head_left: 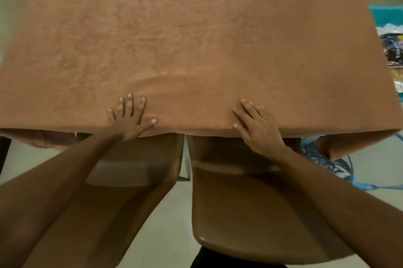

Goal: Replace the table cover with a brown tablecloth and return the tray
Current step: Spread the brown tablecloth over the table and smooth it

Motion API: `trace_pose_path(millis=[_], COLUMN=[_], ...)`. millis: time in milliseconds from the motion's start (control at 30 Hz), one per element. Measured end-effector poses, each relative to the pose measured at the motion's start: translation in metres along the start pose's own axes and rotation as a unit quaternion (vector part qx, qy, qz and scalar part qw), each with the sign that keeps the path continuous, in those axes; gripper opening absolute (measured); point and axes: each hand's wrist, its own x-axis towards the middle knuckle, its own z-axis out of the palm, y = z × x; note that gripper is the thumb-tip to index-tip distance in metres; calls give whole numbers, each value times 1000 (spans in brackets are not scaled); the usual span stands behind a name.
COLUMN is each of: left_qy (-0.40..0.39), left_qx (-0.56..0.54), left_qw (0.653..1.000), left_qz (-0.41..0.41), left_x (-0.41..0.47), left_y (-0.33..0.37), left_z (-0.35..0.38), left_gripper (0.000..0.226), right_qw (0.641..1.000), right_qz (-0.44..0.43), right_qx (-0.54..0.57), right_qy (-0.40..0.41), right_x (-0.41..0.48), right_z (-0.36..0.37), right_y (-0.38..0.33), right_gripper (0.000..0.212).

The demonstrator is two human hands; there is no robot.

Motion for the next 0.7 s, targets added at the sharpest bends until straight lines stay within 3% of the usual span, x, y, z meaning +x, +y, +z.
trace_pose_path(millis=[167, 333, 500, 600, 700], left_qy=[22, 212, 304, 303, 274], left_qx=[-25, -104, -127, -150, -147], left_qw=[999, 972, 943, 938, 947], left_qz=[-23, -21, 51, 79, 83], left_x=[-35, -56, -44, -34, -34], left_y=[34, 90, 212, 316, 411], left_z=[17, 39, 41, 44, 51], left_gripper=[87, 58, 44, 37, 45], right_qw=[999, 999, 999, 999, 999], right_qz=[-41, -39, 2, 11, 9], right_qx=[32, 9, -40, -24, -1], right_qy=[3, 20, 14, 32, 54], right_x=[10, 42, 5, -43, -91], right_z=[-23, -45, -62, -76, -81], right_y=[16, 62, 179, 259, 318], right_gripper=[44, 53, 49, 48, 48])
